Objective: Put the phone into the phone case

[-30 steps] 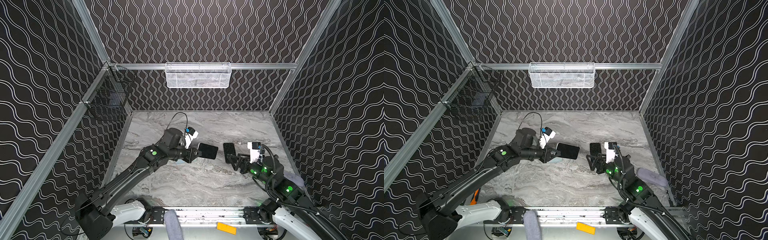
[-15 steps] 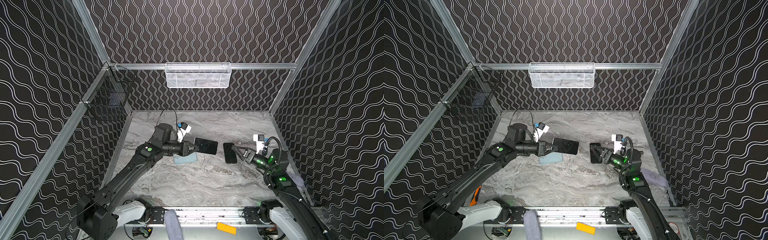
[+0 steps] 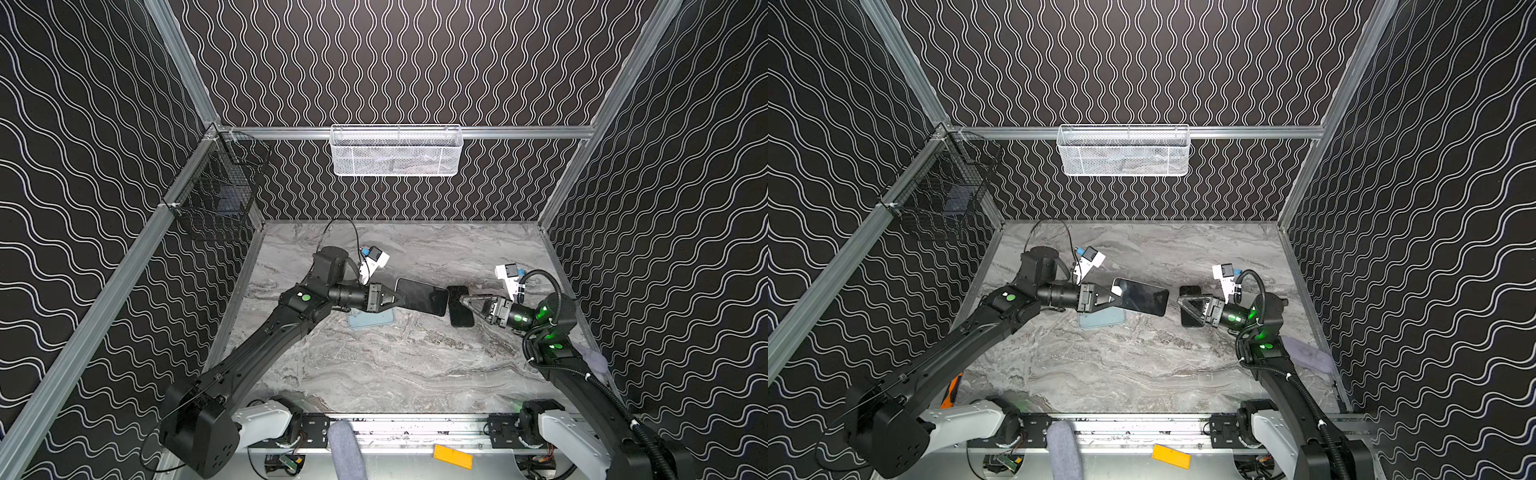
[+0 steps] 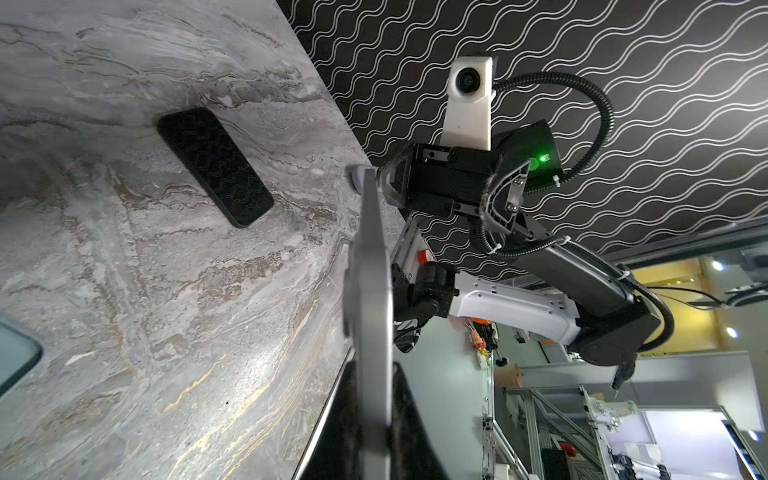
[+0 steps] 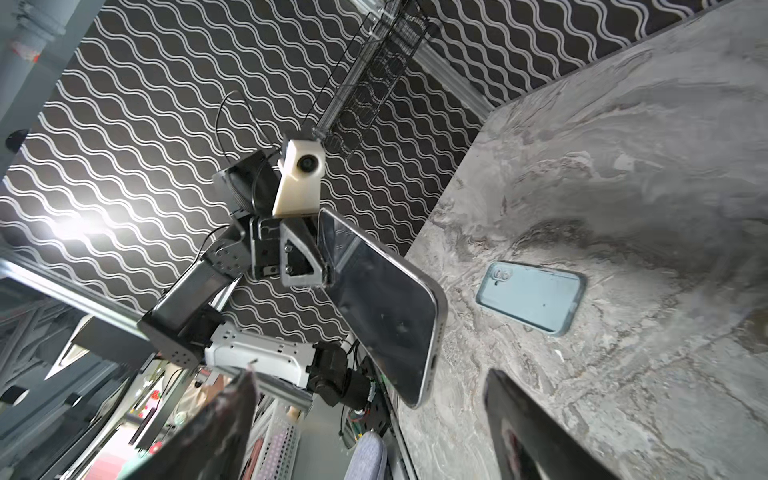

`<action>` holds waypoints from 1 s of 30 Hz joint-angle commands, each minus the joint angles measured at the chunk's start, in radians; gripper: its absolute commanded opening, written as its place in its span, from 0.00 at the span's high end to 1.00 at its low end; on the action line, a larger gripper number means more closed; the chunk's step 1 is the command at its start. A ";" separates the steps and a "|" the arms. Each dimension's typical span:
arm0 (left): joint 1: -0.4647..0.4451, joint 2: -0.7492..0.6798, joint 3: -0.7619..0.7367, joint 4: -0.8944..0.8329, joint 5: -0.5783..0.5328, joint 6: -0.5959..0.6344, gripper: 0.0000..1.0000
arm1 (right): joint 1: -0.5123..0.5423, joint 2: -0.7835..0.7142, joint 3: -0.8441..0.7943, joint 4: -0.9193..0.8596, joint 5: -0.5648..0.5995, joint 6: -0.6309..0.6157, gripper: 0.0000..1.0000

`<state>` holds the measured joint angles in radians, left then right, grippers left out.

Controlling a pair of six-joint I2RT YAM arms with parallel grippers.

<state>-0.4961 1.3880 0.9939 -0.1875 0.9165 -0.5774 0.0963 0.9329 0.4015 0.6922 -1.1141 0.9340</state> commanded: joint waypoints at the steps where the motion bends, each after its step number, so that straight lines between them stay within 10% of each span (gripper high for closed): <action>1: 0.004 0.017 -0.003 0.143 0.073 -0.052 1.00 | 0.004 0.029 -0.021 0.136 -0.029 0.068 0.16; 30: -0.005 0.101 -0.147 0.694 0.189 -0.449 1.00 | 0.119 0.262 0.021 0.639 0.020 0.311 0.93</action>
<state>-0.4984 1.4826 0.8478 0.3923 1.0966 -0.9516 0.2104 1.1934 0.4091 1.2110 -1.1023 1.2396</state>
